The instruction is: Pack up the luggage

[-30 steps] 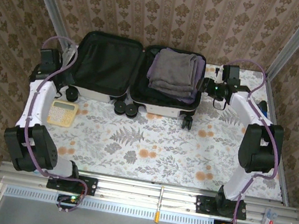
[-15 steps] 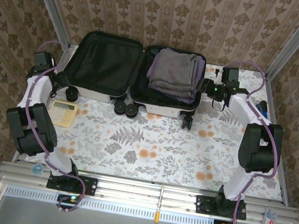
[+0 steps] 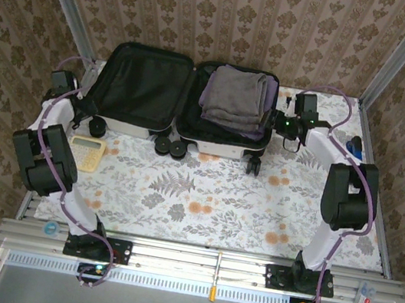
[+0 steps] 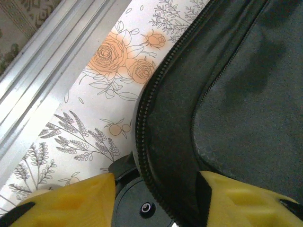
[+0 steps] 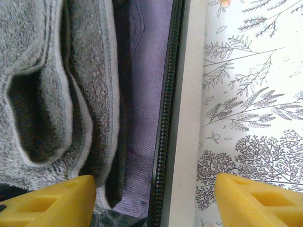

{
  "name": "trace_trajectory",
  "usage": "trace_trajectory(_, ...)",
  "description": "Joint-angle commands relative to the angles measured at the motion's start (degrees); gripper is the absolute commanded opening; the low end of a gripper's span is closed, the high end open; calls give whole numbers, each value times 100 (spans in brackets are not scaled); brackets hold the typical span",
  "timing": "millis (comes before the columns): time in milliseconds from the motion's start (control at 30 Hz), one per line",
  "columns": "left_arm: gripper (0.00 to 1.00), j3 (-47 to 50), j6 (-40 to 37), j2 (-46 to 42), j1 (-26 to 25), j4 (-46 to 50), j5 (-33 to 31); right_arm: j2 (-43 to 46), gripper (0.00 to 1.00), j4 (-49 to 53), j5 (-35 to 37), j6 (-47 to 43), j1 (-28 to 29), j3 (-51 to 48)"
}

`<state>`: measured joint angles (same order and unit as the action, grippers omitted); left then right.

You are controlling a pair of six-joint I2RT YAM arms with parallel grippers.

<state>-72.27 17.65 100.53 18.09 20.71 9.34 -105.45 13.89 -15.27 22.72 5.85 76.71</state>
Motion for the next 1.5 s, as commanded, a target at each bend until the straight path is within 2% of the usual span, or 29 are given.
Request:
trace_trajectory(0,44,-256,56,139,11,-146,106,-153,67,107,47,-8,80,93)
trace_trajectory(233,31,-298,-20,231,11,-173,139,-272,66,307,233,-96,196,238)
trace_trajectory(367,23,-301,-70,276,10,-147,111,-284,61,430,388,-97,249,318)
trace_trajectory(567,13,-244,-124,278,4,-211,132,-205,46,468,435,-74,290,304)
trace_trajectory(733,4,-221,-131,361,5,-252,155,-271,25,612,498,-111,372,422)
trace_trajectory(800,0,-201,-135,363,2,-283,181,-263,20,621,506,-119,390,421)
trace_trajectory(1100,0,-229,-282,141,-136,-286,84,-222,0,720,533,-206,425,433)
trace_trajectory(1467,0,-125,-382,-794,-678,-83,-508,81,0,769,564,-321,503,139)
